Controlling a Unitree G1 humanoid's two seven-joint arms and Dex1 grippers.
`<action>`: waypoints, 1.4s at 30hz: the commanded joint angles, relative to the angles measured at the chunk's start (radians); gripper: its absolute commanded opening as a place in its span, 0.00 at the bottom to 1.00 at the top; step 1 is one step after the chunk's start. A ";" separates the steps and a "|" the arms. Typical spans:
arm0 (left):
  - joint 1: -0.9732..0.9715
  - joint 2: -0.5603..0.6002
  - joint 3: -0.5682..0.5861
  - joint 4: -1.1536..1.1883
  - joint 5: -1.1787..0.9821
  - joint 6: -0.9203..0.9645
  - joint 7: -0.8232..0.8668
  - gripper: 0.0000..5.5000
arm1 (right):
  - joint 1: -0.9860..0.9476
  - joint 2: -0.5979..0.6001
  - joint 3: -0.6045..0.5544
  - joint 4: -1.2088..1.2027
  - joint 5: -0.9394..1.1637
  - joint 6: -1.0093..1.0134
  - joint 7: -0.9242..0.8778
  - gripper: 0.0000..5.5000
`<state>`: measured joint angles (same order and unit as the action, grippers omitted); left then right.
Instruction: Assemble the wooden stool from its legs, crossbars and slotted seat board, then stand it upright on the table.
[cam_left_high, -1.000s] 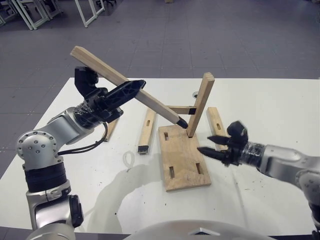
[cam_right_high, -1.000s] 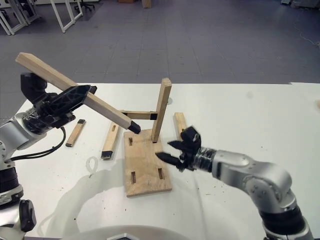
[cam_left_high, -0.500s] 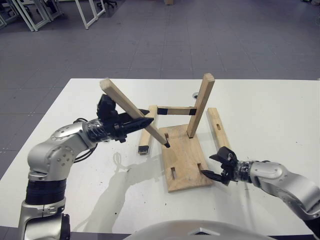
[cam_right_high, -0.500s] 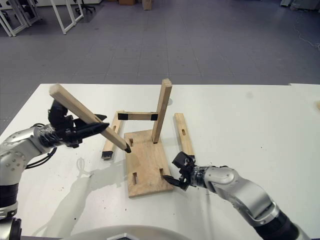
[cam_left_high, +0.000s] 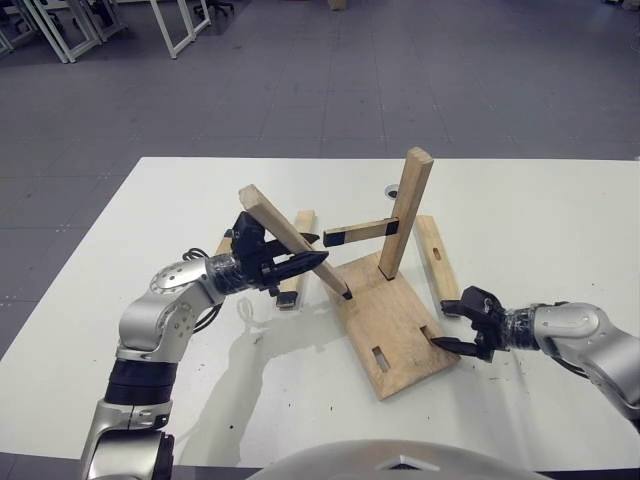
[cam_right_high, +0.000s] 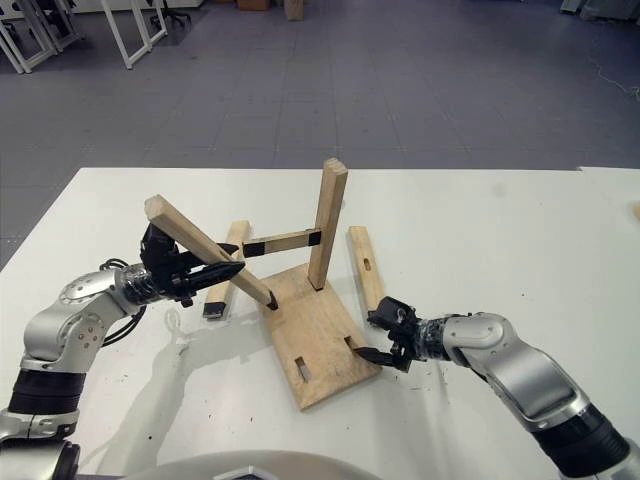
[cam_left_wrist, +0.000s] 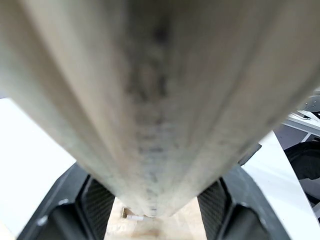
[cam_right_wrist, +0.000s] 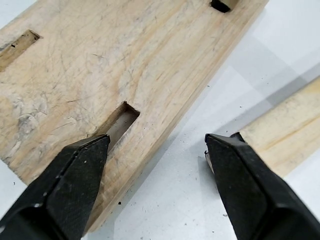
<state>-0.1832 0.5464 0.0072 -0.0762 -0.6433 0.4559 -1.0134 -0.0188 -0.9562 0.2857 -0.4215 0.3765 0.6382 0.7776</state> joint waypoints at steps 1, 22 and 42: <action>-0.031 -0.003 -0.031 0.131 0.101 -0.094 -0.023 0.37 | -0.010 0.010 -0.014 0.005 -0.024 0.020 0.012 0.64; -0.235 0.011 -0.175 0.307 0.245 -0.107 -0.133 0.37 | -0.023 0.100 -0.022 -0.004 -0.090 0.030 0.016 0.64; -0.329 0.007 -0.241 0.472 0.303 -0.126 -0.193 0.37 | -0.251 0.722 -0.392 -0.251 0.312 0.437 -0.480 0.28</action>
<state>-0.5460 0.5359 -0.2003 0.3525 -0.4338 0.3192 -1.2187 -0.2299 -0.3579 -0.0515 -0.6140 0.6031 0.9831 0.4159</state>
